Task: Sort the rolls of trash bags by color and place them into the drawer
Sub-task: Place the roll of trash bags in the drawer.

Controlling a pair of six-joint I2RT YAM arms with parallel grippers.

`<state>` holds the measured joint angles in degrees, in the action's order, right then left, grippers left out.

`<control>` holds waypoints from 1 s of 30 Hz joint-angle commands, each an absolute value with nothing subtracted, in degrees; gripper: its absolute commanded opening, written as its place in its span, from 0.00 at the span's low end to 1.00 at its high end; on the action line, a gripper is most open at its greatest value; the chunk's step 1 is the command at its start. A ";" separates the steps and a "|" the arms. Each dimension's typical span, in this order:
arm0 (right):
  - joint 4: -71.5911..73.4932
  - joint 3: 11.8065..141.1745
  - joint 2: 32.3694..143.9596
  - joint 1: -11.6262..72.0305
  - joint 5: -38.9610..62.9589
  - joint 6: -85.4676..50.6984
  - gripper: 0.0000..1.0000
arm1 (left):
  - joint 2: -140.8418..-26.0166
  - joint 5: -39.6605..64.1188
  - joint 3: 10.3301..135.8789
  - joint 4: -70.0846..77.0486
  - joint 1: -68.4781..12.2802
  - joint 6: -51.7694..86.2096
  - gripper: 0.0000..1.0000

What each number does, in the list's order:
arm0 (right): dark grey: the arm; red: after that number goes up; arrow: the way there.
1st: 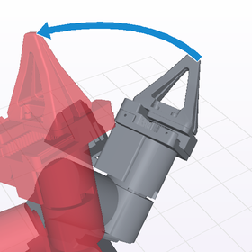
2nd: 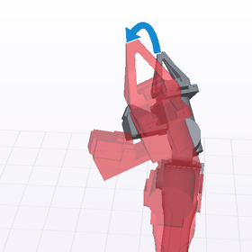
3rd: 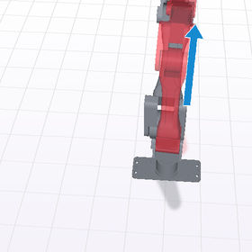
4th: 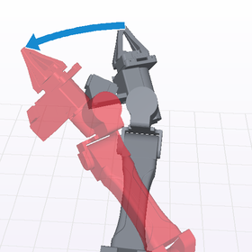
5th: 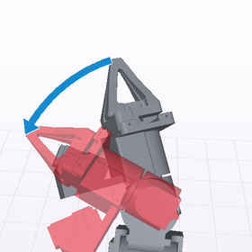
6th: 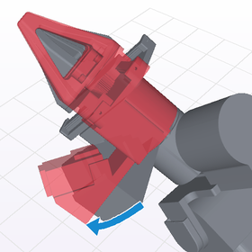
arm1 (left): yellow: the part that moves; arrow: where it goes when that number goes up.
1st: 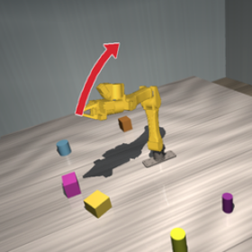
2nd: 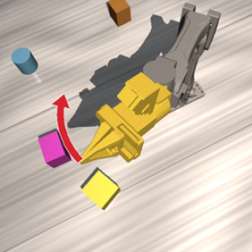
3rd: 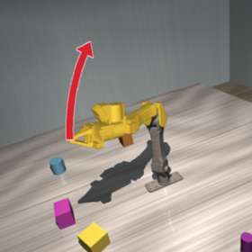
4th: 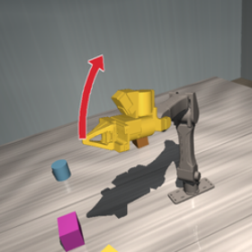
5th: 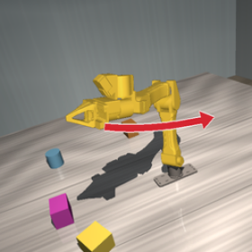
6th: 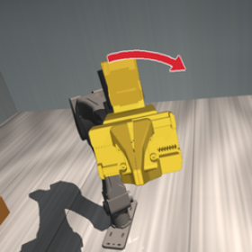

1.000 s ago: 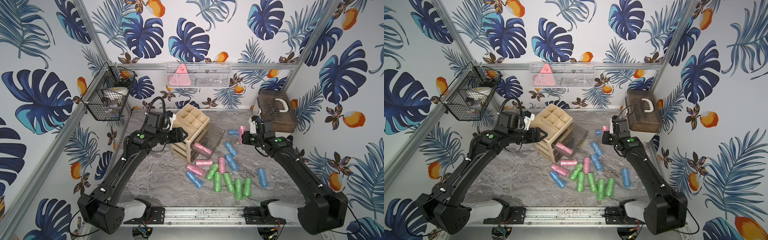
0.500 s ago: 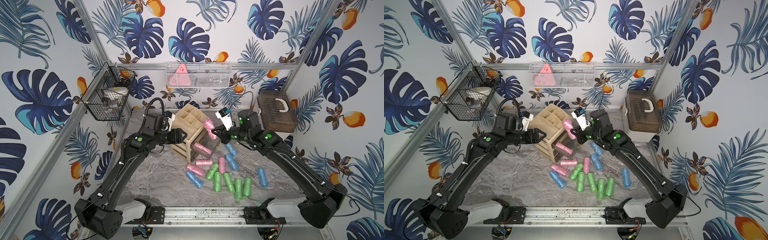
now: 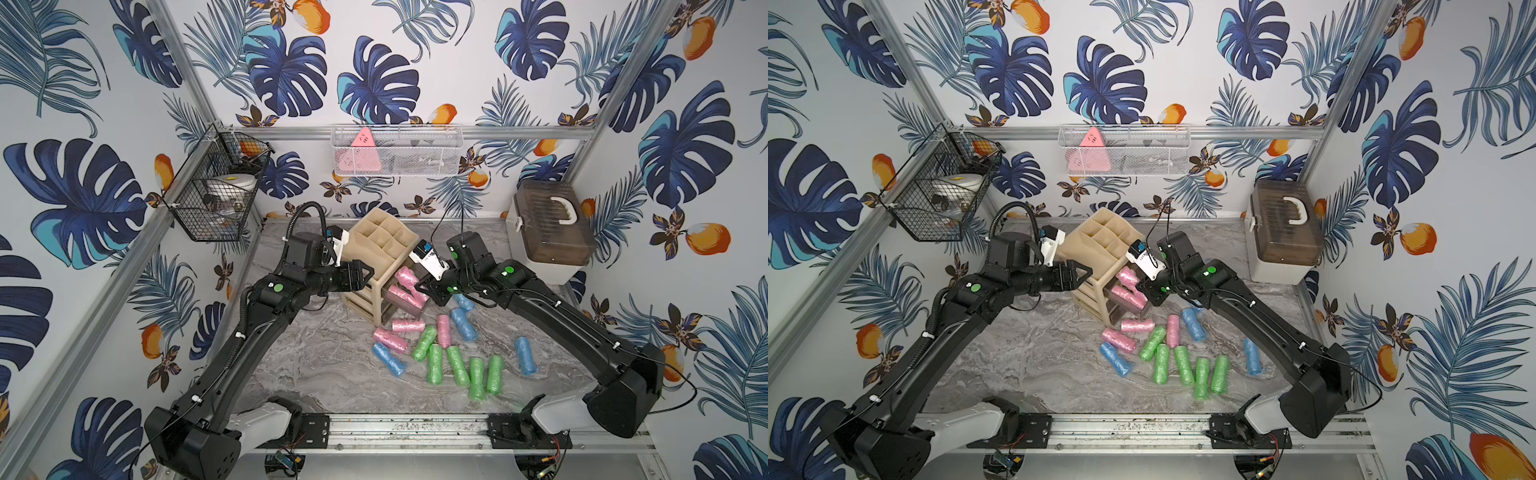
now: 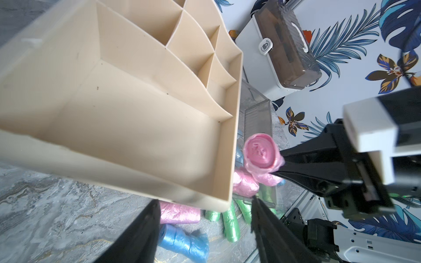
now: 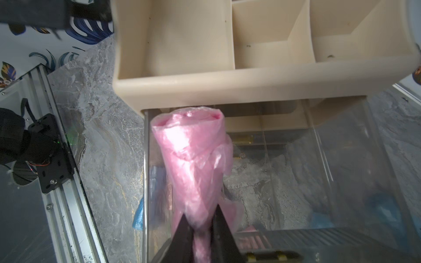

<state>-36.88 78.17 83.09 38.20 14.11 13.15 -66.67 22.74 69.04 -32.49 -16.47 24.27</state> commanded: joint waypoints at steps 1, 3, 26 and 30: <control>-38.06 78.09 83.70 38.25 12.54 13.99 0.18 | -65.84 23.58 68.31 -28.99 -16.41 22.35 0.68; -38.68 79.10 84.56 38.23 12.05 14.06 0.20 | -65.32 23.30 67.84 -28.49 -16.37 21.10 0.68; -32.06 74.82 73.68 37.73 -8.29 1.91 0.62 | -62.30 18.46 64.81 -24.43 -16.61 16.69 0.69; -35.62 71.28 69.89 37.01 -13.15 -6.07 0.58 | -60.17 17.68 63.08 -23.92 -16.61 16.53 0.70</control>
